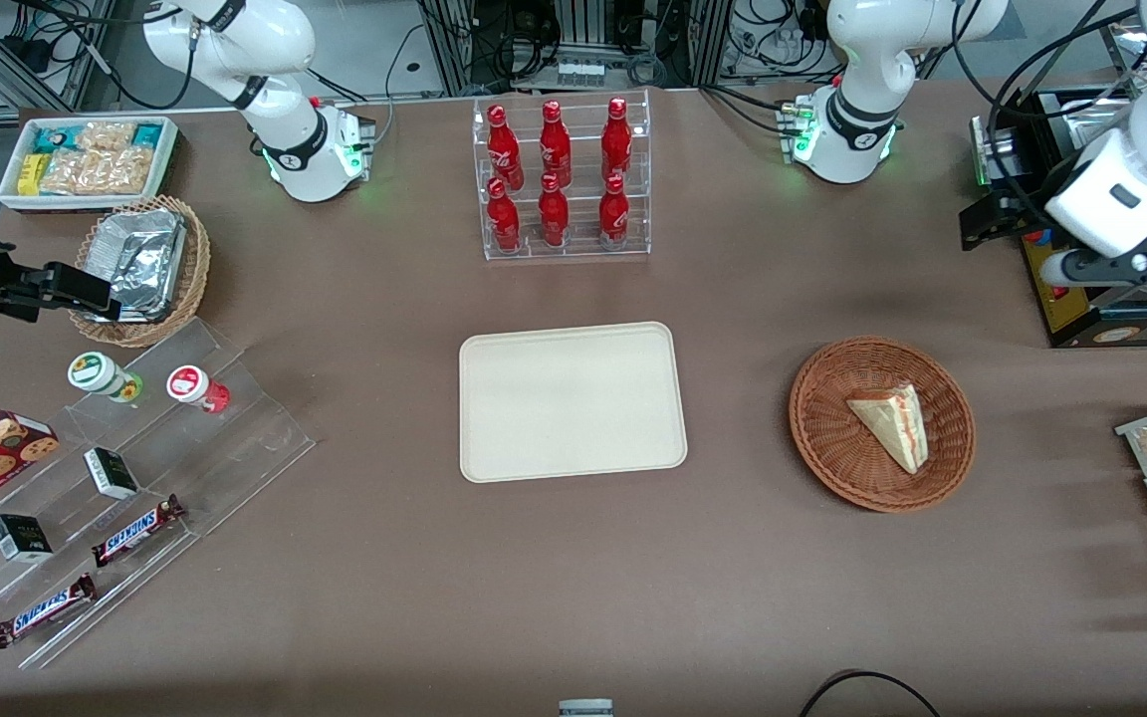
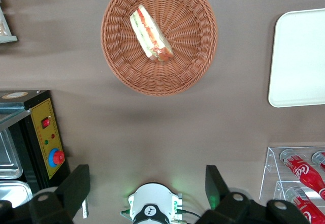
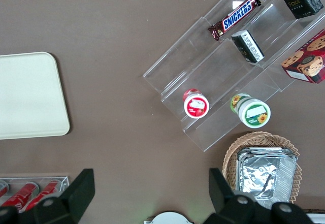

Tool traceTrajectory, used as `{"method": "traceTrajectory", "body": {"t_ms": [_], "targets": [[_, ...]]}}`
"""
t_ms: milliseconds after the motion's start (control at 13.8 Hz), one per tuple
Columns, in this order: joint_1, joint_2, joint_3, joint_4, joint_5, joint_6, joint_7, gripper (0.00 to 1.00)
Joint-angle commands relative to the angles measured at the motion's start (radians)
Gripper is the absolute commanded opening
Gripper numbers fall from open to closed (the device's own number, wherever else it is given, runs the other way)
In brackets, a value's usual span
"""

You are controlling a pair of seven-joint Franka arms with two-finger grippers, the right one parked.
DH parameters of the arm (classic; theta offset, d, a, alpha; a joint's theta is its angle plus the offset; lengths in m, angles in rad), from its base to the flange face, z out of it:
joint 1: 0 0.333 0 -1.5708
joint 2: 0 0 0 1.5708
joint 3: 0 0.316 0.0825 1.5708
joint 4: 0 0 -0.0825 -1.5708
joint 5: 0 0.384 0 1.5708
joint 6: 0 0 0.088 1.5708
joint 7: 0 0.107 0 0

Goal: Place sandwich from basket to tray
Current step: 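Move the left gripper over the wicker basket toward the wrapped sandwich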

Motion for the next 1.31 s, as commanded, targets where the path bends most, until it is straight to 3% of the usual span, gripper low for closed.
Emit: {"method": "traceTrajectory", "body": {"t_ms": [0, 290, 653, 1234], "targets": [[-0.016, -0.013, 0.01, 0.006, 0.001, -0.011, 0.012, 1.0], [-0.014, -0.001, 0.007, -0.037, -0.002, 0.041, 0.012, 1.0], [-0.005, 0.003, 0.009, -0.216, -0.001, 0.233, 0.007, 1.0], [0.007, 0.11, 0.012, -0.479, 0.005, 0.685, -0.006, 1.0]]}}
